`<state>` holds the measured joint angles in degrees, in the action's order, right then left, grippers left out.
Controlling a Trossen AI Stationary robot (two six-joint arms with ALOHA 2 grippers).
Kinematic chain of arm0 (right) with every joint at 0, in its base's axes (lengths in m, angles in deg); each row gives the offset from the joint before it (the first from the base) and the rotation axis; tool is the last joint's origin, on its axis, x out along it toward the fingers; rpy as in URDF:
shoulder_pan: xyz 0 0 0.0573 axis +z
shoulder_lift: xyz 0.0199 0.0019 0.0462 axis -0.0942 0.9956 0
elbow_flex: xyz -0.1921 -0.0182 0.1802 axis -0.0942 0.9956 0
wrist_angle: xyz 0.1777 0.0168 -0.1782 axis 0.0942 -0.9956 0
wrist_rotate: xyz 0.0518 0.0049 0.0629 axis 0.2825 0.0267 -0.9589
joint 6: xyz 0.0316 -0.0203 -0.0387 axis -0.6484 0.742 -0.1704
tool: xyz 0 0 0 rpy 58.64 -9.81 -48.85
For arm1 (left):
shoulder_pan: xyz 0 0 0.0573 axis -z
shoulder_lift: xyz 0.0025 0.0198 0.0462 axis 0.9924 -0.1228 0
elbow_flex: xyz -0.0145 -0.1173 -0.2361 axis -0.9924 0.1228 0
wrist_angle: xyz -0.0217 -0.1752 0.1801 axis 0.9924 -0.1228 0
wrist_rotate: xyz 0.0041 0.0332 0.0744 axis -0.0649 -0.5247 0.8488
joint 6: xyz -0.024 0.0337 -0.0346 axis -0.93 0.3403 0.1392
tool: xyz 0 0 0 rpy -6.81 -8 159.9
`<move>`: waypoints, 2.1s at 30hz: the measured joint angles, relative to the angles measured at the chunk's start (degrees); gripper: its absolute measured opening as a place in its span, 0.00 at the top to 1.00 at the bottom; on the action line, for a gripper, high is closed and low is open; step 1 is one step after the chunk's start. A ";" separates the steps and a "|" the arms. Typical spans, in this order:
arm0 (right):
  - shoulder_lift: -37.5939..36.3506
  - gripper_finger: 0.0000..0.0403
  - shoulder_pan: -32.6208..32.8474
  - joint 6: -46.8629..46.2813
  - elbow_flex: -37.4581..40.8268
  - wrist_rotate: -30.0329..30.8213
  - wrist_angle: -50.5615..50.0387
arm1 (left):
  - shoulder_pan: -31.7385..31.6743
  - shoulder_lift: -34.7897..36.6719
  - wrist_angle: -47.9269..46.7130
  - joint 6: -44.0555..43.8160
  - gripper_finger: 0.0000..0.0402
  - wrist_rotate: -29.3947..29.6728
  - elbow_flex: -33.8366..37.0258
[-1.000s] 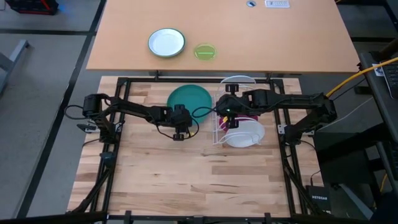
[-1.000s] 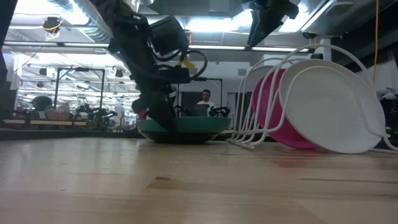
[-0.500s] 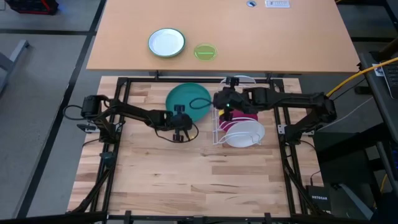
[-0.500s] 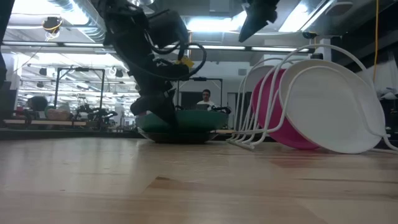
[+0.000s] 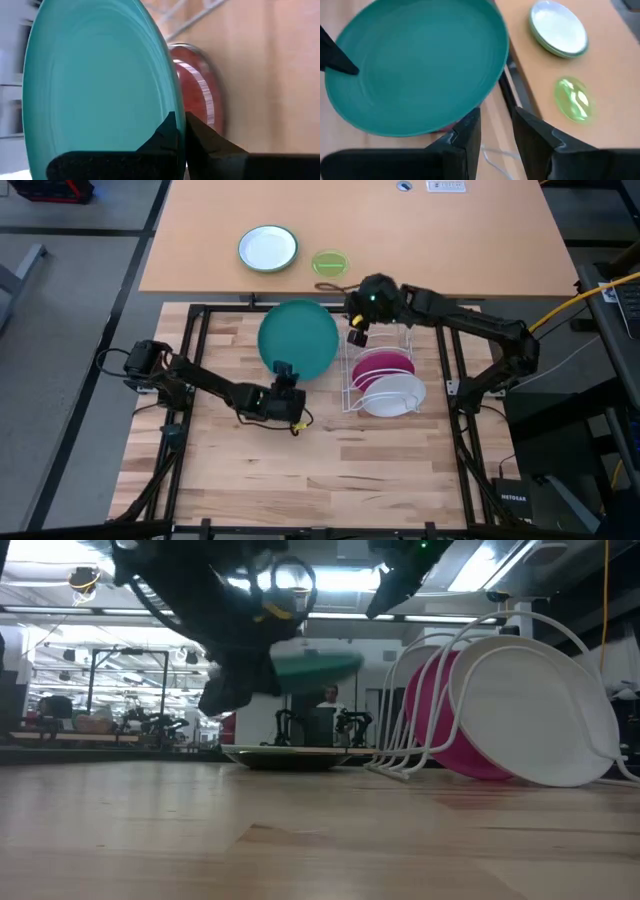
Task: Sort dishes
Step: Put the dark blue plate in the dish rack
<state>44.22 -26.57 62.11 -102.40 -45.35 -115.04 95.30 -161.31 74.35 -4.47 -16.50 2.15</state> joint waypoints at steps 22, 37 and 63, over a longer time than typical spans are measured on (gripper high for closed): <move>0.13 0.71 -3.24 -7.84 0.00 -22.25 6.82 | 3.92 0.00 8.93 13.46 1.00 14.21 -0.07; 0.13 0.71 -3.24 -7.68 0.00 -21.37 10.42 | 4.69 0.00 10.38 13.27 1.00 14.63 -0.07; 0.13 0.71 -3.24 -6.00 0.00 -11.81 9.19 | 4.79 0.00 10.45 12.26 1.00 14.14 -0.07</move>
<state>44.35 -29.81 56.11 -102.40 -57.15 -105.86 100.10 -161.31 84.80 7.80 -2.36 2.08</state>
